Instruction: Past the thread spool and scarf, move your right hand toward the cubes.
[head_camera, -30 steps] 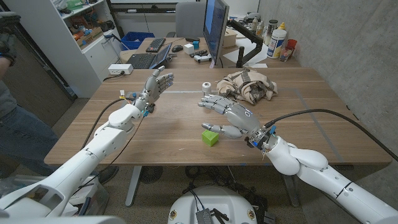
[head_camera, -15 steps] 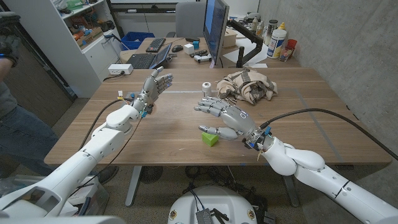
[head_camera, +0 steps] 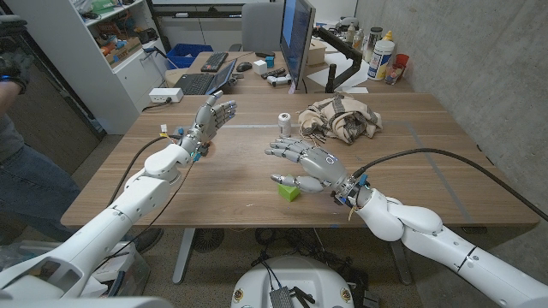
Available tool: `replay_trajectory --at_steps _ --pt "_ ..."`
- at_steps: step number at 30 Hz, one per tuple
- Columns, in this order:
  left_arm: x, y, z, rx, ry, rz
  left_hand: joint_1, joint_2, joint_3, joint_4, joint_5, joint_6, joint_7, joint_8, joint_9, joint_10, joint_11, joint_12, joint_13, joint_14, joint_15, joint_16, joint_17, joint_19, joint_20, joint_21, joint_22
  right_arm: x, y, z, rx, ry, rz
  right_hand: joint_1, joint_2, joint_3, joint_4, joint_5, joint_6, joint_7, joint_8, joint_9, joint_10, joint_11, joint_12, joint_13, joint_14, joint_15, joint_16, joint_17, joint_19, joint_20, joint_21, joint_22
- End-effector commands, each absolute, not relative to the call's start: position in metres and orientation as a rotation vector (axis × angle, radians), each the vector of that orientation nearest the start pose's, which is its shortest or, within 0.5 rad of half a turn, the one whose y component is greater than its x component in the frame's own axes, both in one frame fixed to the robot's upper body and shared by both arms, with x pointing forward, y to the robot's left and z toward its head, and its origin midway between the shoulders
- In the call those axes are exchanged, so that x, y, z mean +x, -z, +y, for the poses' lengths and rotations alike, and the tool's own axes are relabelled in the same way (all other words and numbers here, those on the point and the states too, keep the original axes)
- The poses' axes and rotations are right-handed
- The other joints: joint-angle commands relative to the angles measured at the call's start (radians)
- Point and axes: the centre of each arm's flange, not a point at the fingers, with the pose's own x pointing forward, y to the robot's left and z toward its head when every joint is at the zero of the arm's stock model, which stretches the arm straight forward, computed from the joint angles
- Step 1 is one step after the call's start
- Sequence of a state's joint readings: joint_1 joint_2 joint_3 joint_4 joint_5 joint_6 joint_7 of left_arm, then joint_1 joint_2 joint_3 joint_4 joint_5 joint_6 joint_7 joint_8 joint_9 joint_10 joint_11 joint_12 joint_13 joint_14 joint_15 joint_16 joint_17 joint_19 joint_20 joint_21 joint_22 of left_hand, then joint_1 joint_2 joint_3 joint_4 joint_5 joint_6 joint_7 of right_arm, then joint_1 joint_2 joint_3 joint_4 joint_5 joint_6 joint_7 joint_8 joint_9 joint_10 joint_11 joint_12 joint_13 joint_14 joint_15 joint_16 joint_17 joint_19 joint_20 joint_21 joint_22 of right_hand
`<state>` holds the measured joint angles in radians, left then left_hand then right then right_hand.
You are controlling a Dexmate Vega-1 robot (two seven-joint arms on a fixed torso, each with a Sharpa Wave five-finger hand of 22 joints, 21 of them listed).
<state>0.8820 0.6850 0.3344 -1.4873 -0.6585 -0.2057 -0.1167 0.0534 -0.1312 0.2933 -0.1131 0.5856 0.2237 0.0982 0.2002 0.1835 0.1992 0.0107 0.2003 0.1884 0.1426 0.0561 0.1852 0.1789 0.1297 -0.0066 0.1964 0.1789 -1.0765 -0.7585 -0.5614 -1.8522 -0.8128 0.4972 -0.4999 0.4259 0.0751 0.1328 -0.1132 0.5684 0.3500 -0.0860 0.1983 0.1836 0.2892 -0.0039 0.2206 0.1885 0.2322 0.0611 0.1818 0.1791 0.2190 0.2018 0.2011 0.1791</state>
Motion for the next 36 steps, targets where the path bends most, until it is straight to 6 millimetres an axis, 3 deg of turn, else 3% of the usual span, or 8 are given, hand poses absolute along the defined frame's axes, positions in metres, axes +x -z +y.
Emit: replay_trajectory --at_steps 1,6,10,11,12,17,24,36 --pt "0.615 -0.011 0.314 0.124 0.306 -0.617 0.009 0.001 -0.001 0.001 0.01 0.009 -0.004 0.006 0.006 0.01 0.006 0.004 0.002 0.0 0.012 0.006 0.003 0.001 0.005 0.003 0.002 0.473 0.087 -0.111 -1.21 -0.309 -1.372 0.01 -0.004 0.002 -0.005 -0.004 -0.002 -0.004 -0.002 0.003 -0.002 -0.007 -0.004 0.002 0.004 0.012 0.006 0.003 0.002 0.007 0.006 0.004" --pt "0.614 -0.009 0.315 0.122 0.307 -0.614 0.009 0.002 -0.003 0.001 0.011 0.016 -0.005 0.008 0.006 0.009 0.005 0.003 0.002 -0.001 0.014 0.005 0.003 0.0 0.008 0.003 0.002 0.474 0.088 -0.107 -1.235 -0.307 -1.345 0.014 -0.004 0.003 -0.007 -0.006 -0.019 -0.01 -0.008 0.003 -0.008 -0.02 -0.006 0.002 -0.002 0.026 0.003 0.003 -0.002 0.012 0.003 0.004" --pt "0.613 -0.008 0.315 0.121 0.303 -0.618 0.009 0.002 -0.004 0.001 0.012 0.019 -0.006 0.009 0.007 0.008 0.004 0.002 0.002 -0.005 0.012 0.004 0.003 -0.005 0.008 0.001 0.002 0.474 0.087 -0.105 -1.248 -0.311 -1.343 0.015 -0.004 0.004 -0.008 -0.007 -0.033 -0.012 -0.013 0.003 -0.016 -0.016 -0.009 0.003 -0.01 0.037 0.0 0.003 -0.007 0.013 0.001 0.004" --pt "0.612 -0.007 0.315 0.12 0.301 -0.619 0.009 0.002 -0.005 0.001 0.012 0.02 -0.006 0.009 0.007 0.007 0.01 0.002 0.002 -0.006 0.007 0.004 0.003 -0.006 0.002 0.001 0.002 0.474 0.087 -0.104 -1.25 -0.314 -1.344 0.015 -0.004 0.004 -0.008 -0.007 -0.034 -0.013 -0.013 0.003 -0.017 -0.016 -0.01 0.003 -0.011 0.038 0.0 0.003 -0.007 0.013 0.001 0.004" --pt "0.612 -0.007 0.315 0.118 0.3 -0.618 0.01 0.003 -0.009 0.001 0.015 0.024 -0.002 0.009 0.007 0.011 0.027 0.004 0.002 -0.003 -0.008 0.005 0.003 0.004 -0.033 0.005 0.002 0.474 0.087 -0.103 -1.252 -0.316 -1.344 0.015 -0.004 0.004 -0.008 -0.007 -0.035 -0.013 -0.013 0.003 -0.016 -0.016 -0.01 0.003 -0.012 0.039 0.0 0.003 -0.007 0.013 0.0 0.004" --pt "0.607 -0.006 0.314 0.112 0.295 -0.634 0.012 0.003 -0.013 -0.001 0.017 0.029 0.002 0.01 0.007 0.01 0.029 0.003 0.001 -0.006 -0.033 0.004 0.003 0.012 -0.06 0.007 0.001 0.474 0.088 -0.099 -1.271 -0.335 -1.338 0.016 -0.004 0.004 -0.008 -0.008 -0.033 -0.016 -0.01 0.003 -0.019 -0.011 -0.01 0.003 -0.014 0.045 0.0 0.003 -0.008 0.014 0.0 0.004" --pt "0.608 -0.008 0.316 0.119 0.294 -0.633 0.014 0.003 -0.016 -0.001 0.019 0.03 0.003 0.009 0.007 0.004 0.024 0.0 0.001 -0.014 -0.036 0.001 0.003 -0.001 -0.044 0.002 0.001 0.481 0.091 -0.096 -1.305 -0.347 -1.324 0.016 -0.005 0.003 -0.009 -0.01 -0.027 -0.019 -0.007 0.003 -0.025 -0.001 -0.012 0.003 -0.026 0.048 -0.003 0.003 -0.016 0.015 -0.003 0.005" --pt "0.622 -0.019 0.306 0.145 0.334 -0.628 0.014 0.004 -0.018 -0.001 0.02 0.031 0.0 0.008 0.007 0.004 0.022 0.0 0.001 -0.015 -0.038 0.002 0.003 -0.004 -0.04 0.001 0.001 0.48 0.096 -0.093 -1.34 -0.341 -1.286 0.017 -0.005 0.004 -0.009 -0.013 -0.001 -0.026 0.004 0.003 -0.029 0.009 -0.011 0.003 -0.037 0.05 -0.003 0.004 -0.03 0.015 -0.007 0.005"
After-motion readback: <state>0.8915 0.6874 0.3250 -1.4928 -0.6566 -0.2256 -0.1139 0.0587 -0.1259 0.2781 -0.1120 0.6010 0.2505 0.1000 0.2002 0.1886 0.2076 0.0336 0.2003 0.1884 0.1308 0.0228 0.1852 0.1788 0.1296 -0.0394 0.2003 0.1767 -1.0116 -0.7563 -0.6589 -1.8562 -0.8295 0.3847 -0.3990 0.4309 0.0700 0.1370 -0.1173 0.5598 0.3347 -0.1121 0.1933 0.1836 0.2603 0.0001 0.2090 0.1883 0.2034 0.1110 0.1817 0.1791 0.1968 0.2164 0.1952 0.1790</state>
